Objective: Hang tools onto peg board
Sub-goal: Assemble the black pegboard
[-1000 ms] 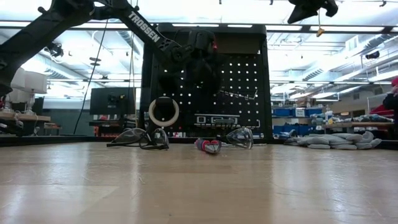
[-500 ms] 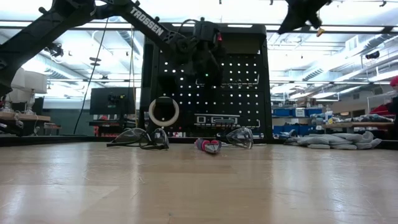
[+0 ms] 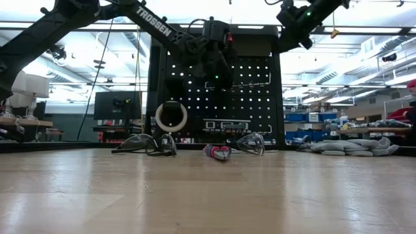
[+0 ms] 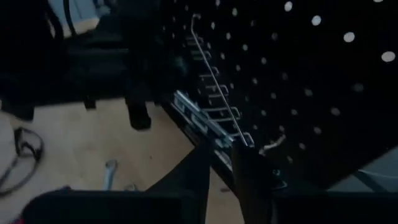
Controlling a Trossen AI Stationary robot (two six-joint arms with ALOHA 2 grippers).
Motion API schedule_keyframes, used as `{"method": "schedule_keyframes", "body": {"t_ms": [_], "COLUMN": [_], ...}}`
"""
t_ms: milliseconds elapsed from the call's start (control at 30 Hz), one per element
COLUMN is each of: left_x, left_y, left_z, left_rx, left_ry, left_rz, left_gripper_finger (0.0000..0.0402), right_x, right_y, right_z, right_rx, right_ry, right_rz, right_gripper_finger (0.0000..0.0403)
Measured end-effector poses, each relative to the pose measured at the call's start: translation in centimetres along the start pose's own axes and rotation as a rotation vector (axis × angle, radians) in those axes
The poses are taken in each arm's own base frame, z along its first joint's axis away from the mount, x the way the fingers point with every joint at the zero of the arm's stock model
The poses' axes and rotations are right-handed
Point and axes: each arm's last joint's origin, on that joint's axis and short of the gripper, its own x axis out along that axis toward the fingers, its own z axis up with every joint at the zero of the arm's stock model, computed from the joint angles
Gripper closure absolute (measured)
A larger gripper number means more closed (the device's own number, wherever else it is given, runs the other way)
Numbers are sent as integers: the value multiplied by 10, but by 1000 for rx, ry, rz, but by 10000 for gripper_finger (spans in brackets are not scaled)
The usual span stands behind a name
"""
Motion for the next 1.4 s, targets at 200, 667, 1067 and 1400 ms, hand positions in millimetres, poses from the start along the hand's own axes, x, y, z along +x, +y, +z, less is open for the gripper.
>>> {"method": "schedule_keyframes", "body": {"t_ms": [200, 667, 1067, 1400], "left_x": [0, 1, 8, 17], "left_y": [-2, -3, -4, -7], "left_z": [0, -1, 3, 11], "left_rx": [-17, 114, 332, 420], "left_ry": [12, 69, 170, 242], "left_rz": [-16, -21, -60, -104], "left_gripper_finger": [396, 395, 372, 344], "right_x": [-27, -34, 16, 58], "right_y": [3, 48, 70, 68], "right_z": [7, 57, -8, -93], "right_rx": [45, 137, 245, 460], "right_ry": [-80, -208, -337, -447], "right_rz": [-75, -56, -134, -106], "right_gripper_finger": [305, 326, 374, 368]}}
